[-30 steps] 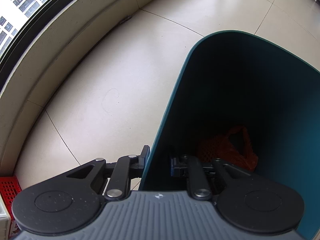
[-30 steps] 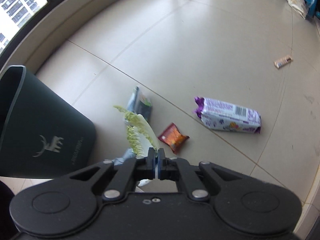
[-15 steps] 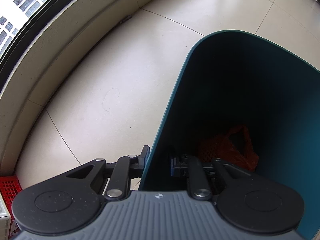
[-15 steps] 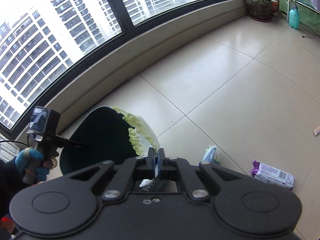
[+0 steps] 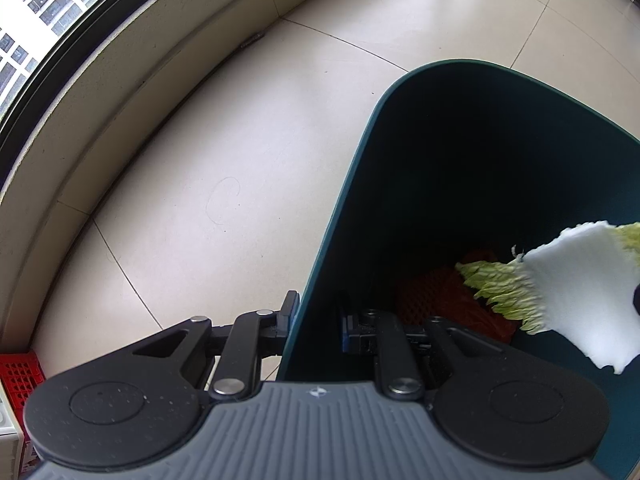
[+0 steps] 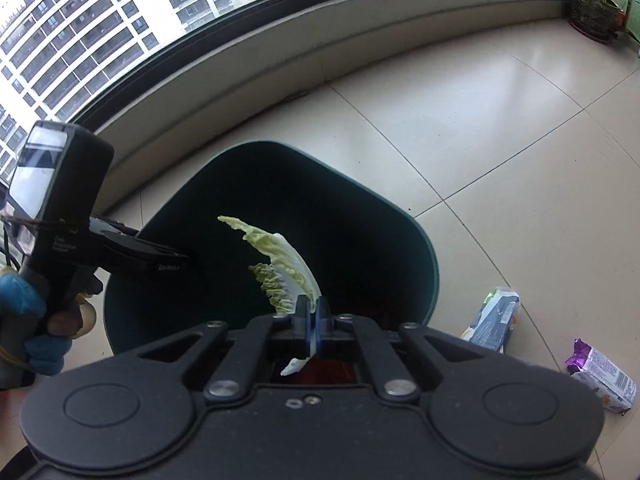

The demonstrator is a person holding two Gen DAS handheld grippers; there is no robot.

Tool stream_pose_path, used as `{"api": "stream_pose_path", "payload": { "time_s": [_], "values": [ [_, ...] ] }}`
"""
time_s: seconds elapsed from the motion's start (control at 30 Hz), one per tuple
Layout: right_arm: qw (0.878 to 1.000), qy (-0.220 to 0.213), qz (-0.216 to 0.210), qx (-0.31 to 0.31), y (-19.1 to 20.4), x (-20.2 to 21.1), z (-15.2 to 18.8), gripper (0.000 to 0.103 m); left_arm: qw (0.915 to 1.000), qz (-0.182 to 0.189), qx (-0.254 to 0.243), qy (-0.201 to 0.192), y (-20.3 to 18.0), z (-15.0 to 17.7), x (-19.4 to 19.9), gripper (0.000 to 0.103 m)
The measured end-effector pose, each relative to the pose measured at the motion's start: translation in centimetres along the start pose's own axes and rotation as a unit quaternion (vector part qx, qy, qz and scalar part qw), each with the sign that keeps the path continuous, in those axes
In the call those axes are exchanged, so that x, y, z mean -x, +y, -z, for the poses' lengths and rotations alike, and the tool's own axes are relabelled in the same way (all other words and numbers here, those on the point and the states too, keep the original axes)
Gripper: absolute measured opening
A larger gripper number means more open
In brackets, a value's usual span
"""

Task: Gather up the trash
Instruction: 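Carry the cabbage leaf over the bin and open the right gripper, then lower the right gripper to the grey crumpled cloth and close on it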

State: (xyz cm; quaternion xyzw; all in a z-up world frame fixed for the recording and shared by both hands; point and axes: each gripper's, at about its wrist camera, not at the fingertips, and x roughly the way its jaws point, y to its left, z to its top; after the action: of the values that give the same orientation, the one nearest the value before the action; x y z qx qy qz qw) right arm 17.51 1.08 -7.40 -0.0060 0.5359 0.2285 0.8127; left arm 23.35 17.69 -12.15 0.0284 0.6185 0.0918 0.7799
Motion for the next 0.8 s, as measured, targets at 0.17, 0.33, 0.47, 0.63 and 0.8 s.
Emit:
{"api": "stream_pose_path", "payload": {
  "time_s": [0.17, 0.33, 0.47, 0.63, 0.8],
  "values": [
    [0.999, 0.020, 0.023, 0.022, 0.6, -1.8, 0.2, 0.001, 1.0000, 0.000, -0.002, -0.001, 0.0, 0.0, 0.0, 0.018],
    [0.998, 0.048, 0.017, 0.021, 0.3, -3.3, 0.6, 0.005, 1.0000, 0.000, -0.002, -0.001, 0.0, 0.0, 0.0, 0.018],
    [0.998, 0.057, 0.002, 0.040, 0.4, -3.5, 0.9, 0.015, 1.0000, 0.000, -0.002, -0.001, -0.1, 0.0, 0.0, 0.018],
    [0.998, 0.042, -0.015, 0.042, -0.2, -1.9, 1.3, 0.017, 1.0000, 0.000, -0.001, -0.001, -0.1, 0.1, 0.0, 0.019],
    [0.999, 0.005, -0.038, 0.035, -2.5, 2.5, 1.5, 0.018, 1.0000, 0.000, -0.001, -0.001, -0.1, 0.1, 0.0, 0.019]
  ]
}}
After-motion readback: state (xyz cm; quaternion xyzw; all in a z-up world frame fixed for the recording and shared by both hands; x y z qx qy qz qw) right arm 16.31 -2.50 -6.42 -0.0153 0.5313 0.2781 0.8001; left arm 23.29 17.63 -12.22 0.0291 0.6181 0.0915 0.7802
